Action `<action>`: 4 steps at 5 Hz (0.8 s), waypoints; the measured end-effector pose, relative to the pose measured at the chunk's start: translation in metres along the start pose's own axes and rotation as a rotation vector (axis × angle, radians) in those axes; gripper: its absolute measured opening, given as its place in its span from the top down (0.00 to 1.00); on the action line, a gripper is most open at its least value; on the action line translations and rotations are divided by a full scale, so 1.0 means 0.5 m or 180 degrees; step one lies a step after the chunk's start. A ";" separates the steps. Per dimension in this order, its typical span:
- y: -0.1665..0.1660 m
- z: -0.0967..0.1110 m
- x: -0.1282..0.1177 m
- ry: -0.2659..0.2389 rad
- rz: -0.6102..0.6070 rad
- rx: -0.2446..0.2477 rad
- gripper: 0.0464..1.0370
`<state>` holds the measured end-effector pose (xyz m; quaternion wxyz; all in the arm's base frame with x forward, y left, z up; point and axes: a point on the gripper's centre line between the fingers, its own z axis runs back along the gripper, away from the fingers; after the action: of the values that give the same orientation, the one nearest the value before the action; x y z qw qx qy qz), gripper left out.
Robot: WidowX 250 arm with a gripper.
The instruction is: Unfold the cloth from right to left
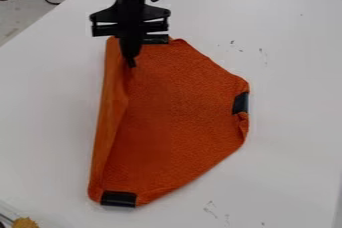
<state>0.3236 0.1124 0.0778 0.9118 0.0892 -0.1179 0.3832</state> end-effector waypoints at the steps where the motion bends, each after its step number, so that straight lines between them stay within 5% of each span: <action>1: 0.046 -0.026 0.003 0.0085 0.0129 -0.0023 0.99; 4: 0.172 -0.100 0.017 0.0201 0.0265 0.0119 0.99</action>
<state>0.2745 0.1902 0.0387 0.8965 0.0891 -0.0855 0.4255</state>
